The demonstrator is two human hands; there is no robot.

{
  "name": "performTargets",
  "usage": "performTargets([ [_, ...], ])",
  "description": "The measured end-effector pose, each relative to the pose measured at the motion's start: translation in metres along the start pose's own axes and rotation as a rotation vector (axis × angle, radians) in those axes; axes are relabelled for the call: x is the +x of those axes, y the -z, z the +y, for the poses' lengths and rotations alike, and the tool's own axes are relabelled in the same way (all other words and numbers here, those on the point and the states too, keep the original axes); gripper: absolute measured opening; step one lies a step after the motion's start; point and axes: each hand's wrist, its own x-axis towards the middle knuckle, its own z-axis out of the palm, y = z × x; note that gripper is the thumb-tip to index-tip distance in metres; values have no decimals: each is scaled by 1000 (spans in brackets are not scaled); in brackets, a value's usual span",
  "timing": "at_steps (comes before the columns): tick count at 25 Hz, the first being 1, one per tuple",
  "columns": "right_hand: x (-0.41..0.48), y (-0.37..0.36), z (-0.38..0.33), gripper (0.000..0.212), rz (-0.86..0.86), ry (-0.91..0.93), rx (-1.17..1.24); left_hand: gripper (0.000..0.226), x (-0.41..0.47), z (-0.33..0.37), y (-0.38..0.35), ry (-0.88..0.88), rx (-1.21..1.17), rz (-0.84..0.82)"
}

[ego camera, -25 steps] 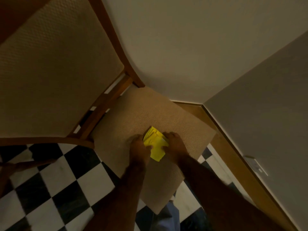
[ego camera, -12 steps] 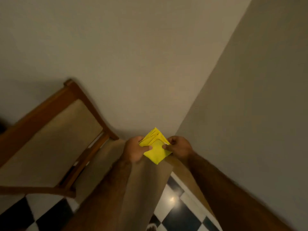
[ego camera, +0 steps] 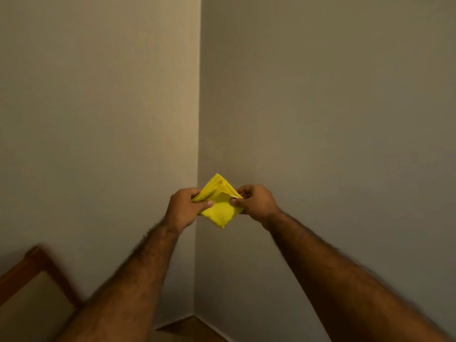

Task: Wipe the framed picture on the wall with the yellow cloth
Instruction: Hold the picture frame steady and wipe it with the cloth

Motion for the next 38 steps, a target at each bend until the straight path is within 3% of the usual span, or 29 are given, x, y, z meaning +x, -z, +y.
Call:
performTargets([
  [6,-45,143,-113,27,225,205,-105,28,29,186,5,-288,-40,55],
  [12,-118,288,-253,28,497,412,-110,39,32,389,27,-541,-252,87],
  [17,-174,369,-341,30,610,596,-119,49,29,513,51,-696,-422,73],
  [19,-195,403,-365,31,770,701,-287,49,31,556,57,-728,-490,86],
  [21,-218,444,-378,46,1051,782,-659,47,37,594,63,-719,-596,130],
  [23,-241,488,-377,66,1288,764,-1032,44,46,624,67,-677,-699,169],
  [25,-259,529,-366,80,1403,664,-1211,41,56,644,65,-635,-751,205],
  [33,-259,609,-326,97,1453,428,-1186,52,78,676,38,-545,-598,436],
  [38,-249,635,-319,106,1448,380,-1198,69,75,689,28,-671,-408,662],
])
